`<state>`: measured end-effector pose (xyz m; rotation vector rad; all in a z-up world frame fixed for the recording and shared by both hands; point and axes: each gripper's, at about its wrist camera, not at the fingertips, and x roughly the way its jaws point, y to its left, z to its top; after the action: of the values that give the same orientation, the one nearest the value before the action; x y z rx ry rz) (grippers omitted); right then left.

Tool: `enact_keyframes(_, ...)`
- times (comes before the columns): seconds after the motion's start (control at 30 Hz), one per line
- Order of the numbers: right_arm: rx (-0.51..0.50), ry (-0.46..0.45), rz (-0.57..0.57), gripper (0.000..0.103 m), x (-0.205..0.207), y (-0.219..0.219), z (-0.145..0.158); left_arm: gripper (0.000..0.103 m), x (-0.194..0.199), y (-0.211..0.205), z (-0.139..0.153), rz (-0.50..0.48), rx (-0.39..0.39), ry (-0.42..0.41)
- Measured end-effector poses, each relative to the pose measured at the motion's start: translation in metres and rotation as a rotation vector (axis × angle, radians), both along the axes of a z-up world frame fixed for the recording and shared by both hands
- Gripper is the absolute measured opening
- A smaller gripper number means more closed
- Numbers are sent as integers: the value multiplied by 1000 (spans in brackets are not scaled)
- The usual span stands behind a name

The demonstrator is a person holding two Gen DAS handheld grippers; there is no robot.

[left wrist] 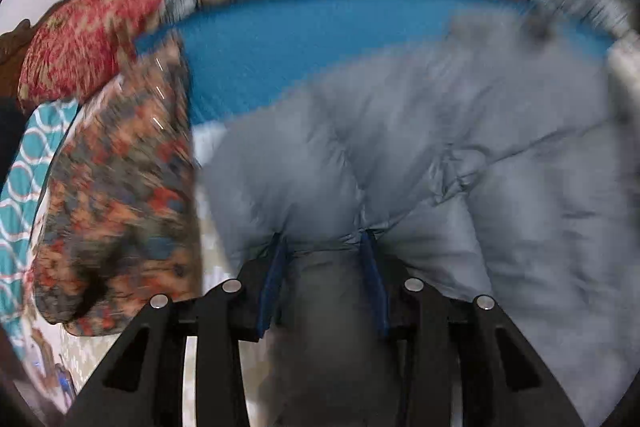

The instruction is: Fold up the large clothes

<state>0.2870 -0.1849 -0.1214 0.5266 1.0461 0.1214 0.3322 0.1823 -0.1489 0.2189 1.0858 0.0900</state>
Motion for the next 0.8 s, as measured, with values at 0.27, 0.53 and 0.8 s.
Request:
enact_keyframes(0.27, 36, -246, -65, 71, -117, -46, 64, 0, -20, -11, 35, -13, 64, -123)
enact_keyframes(0.53, -280, -251, -113, 72, -287, -69, 87, 0, -125, -4, 92, -53, -166, -253)
enact_keyframes(0.8, -162, -10, -375, 72, -435, -118, 6, 0, -215, -61, 41, -290, -160, -107)
